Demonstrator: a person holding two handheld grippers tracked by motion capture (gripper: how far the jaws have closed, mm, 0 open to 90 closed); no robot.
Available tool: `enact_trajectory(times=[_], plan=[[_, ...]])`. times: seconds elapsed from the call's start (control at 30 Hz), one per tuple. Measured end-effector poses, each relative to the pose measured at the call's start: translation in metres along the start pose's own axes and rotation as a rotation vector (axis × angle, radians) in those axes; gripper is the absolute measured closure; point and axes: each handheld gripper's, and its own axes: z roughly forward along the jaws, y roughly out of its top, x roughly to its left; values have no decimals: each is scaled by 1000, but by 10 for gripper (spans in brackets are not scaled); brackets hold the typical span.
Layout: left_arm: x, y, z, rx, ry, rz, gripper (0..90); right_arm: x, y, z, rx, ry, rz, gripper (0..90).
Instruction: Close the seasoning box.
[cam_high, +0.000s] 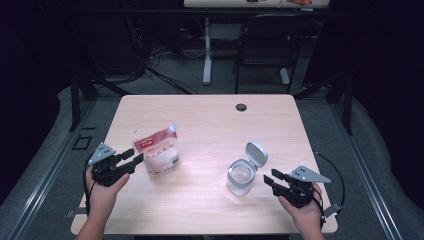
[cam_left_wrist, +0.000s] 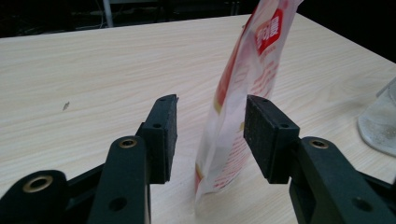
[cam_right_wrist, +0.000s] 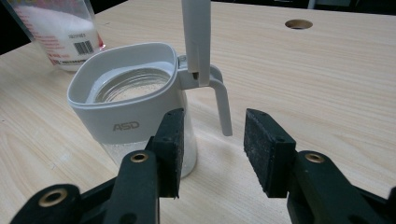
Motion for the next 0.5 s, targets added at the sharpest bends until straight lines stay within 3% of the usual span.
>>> enact_trajectory(times=[0.3,0.5], plan=[[-6,15,6,-23,-19,23,584,0,0,0,0,-2,3,581],[-9,26,6,-27,-31,28,693,-2,0,-2,-4,-5,10,581]])
